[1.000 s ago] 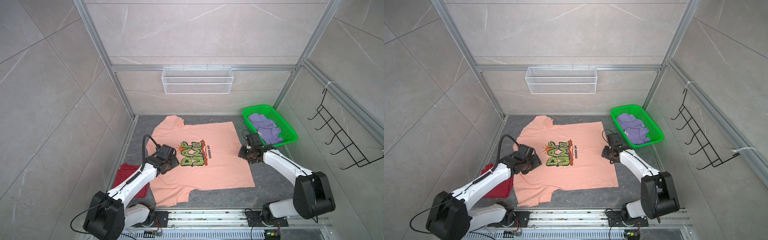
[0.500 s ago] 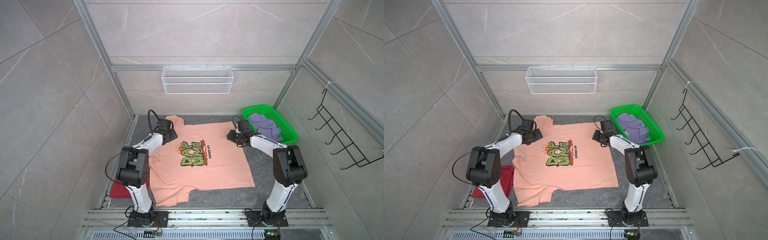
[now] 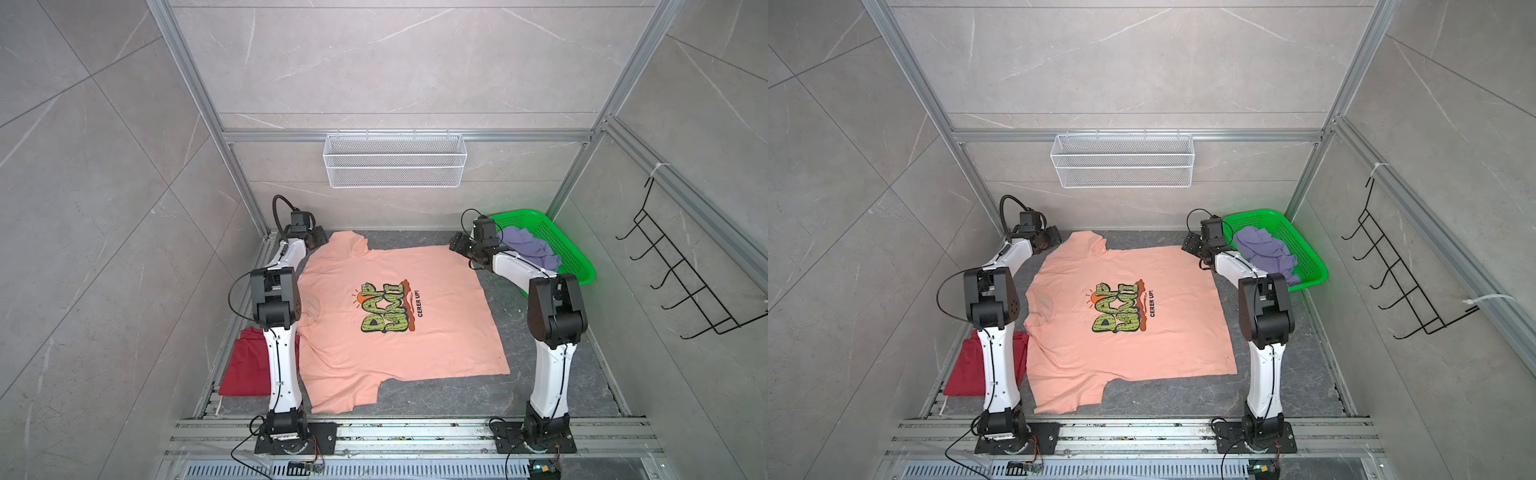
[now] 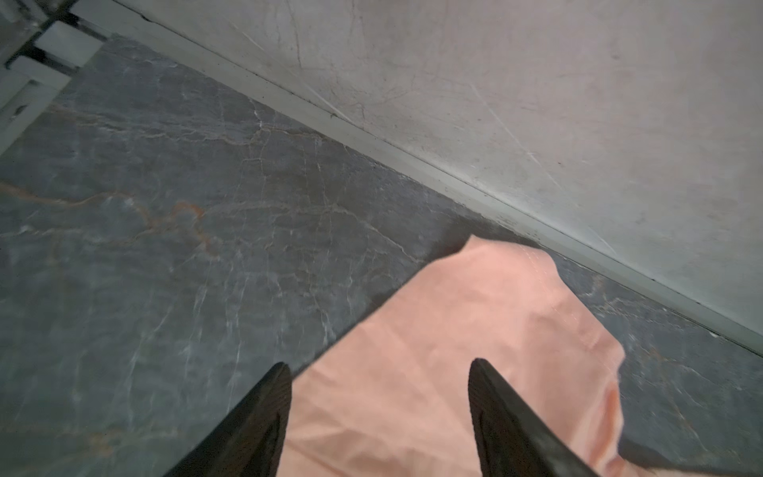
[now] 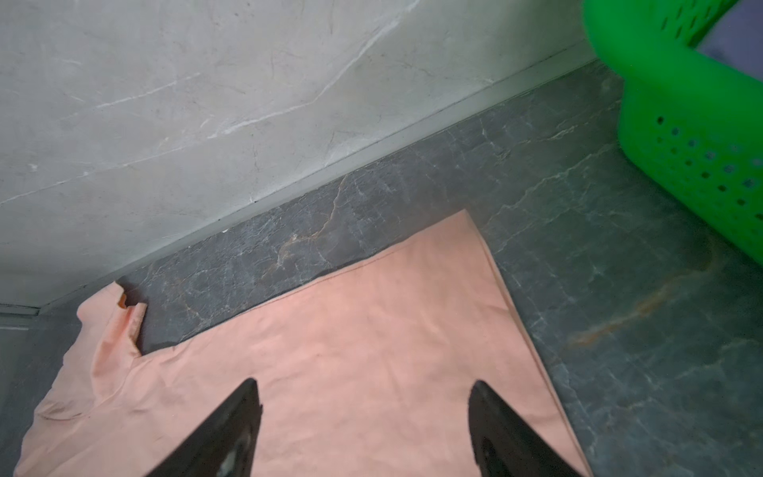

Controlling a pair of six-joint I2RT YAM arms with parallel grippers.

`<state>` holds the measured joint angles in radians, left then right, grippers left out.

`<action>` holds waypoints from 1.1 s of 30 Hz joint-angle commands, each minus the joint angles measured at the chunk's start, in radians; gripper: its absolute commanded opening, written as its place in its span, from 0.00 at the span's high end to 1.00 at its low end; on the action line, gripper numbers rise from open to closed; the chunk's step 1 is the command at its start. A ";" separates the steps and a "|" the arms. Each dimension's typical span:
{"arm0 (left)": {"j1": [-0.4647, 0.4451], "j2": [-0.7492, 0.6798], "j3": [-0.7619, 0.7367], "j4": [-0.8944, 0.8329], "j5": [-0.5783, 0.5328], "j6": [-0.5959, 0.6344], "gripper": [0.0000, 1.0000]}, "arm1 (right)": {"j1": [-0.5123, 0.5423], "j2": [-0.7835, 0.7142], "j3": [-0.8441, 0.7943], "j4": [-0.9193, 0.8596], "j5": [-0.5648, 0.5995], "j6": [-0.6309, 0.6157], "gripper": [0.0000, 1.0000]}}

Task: Fold and stack the t-shirts
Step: 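Reach both grippers to the shirt's far shoulder corners and grasp them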

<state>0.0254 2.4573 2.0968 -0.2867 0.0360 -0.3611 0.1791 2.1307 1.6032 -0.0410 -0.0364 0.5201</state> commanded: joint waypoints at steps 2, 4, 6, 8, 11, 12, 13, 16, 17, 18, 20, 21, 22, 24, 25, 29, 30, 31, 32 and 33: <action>-0.012 0.111 0.178 -0.075 0.035 0.060 0.30 | 0.001 0.074 0.094 -0.045 0.049 -0.034 0.19; -0.012 0.145 0.218 -0.084 0.026 0.056 0.30 | 0.001 0.099 0.122 -0.057 0.053 -0.036 0.19; -0.012 0.171 0.238 -0.089 0.025 0.050 0.30 | -0.001 0.131 0.159 -0.074 0.059 -0.037 0.19; -0.015 0.191 0.258 -0.113 -0.002 0.039 0.30 | -0.001 0.163 0.202 -0.100 0.064 -0.040 0.19; -0.024 0.206 0.277 -0.159 -0.034 0.033 0.31 | -0.003 0.208 0.267 -0.137 0.077 -0.043 0.19; -0.025 0.211 0.288 -0.177 -0.036 0.034 0.31 | -0.002 0.218 0.283 -0.148 0.076 -0.043 0.19; -0.028 0.216 0.302 -0.194 -0.039 0.038 0.31 | -0.003 0.232 0.302 -0.162 0.078 -0.045 0.19; -0.043 0.241 0.356 -0.259 -0.043 0.047 0.33 | -0.004 0.263 0.354 -0.201 0.077 -0.052 0.19; -0.052 0.253 0.381 -0.287 -0.037 0.049 0.34 | -0.005 0.275 0.374 -0.216 0.073 -0.053 0.19; -0.059 0.262 0.400 -0.310 -0.036 0.055 0.34 | -0.005 0.283 0.388 -0.228 0.071 -0.053 0.19; -0.074 0.275 0.431 -0.349 -0.058 0.062 0.35 | -0.006 0.299 0.412 -0.247 0.059 -0.055 0.19; -0.076 0.277 0.433 -0.356 -0.062 0.062 0.37 | -0.005 0.304 0.418 -0.250 0.055 -0.054 0.19; -0.077 0.276 0.430 -0.357 -0.061 0.059 0.39 | -0.005 0.309 0.424 -0.257 0.053 -0.056 0.19; -0.078 0.276 0.430 -0.361 -0.044 0.056 0.47 | -0.007 0.314 0.429 -0.263 0.045 -0.056 0.20; -0.078 0.276 0.430 -0.364 -0.039 0.055 0.50 | -0.007 0.316 0.429 -0.265 0.041 -0.057 0.20; -0.078 0.277 0.430 -0.369 -0.043 0.047 0.63 | -0.010 0.316 0.428 -0.266 0.033 -0.057 0.20; -0.077 0.277 0.430 -0.369 -0.047 0.046 0.68 | -0.011 0.317 0.428 -0.266 0.033 -0.056 0.20; -0.079 0.275 0.430 -0.370 -0.048 0.046 0.72 | -0.012 0.318 0.428 -0.266 0.035 -0.057 0.20; -0.078 0.275 0.426 -0.367 -0.050 0.047 0.75 | -0.015 0.320 0.430 -0.265 0.035 -0.056 0.20; -0.078 0.271 0.420 -0.363 -0.052 0.047 0.78 | -0.017 0.322 0.434 -0.264 0.034 -0.056 0.20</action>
<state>-0.0555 2.7201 2.5057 -0.6018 -0.0200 -0.3206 0.1711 2.4172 1.9980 -0.2813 0.0071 0.4774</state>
